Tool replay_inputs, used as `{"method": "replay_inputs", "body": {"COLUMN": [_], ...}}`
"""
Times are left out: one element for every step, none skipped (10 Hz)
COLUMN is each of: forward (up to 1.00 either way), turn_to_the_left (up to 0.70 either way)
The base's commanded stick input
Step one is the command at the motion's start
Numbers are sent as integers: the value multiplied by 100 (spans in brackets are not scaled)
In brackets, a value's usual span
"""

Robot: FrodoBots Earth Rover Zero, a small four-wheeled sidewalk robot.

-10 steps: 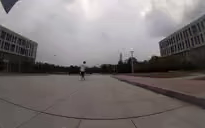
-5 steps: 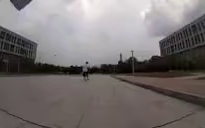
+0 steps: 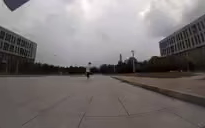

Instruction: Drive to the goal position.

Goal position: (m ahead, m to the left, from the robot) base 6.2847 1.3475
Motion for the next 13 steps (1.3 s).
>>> {"method": "replay_inputs", "body": {"forward": [70,70,70,70,70,70,70,70,70,70,70,70,70], "turn_to_the_left": [0,0,0,0,0,0,0,0,0,0,0,0,0]}}
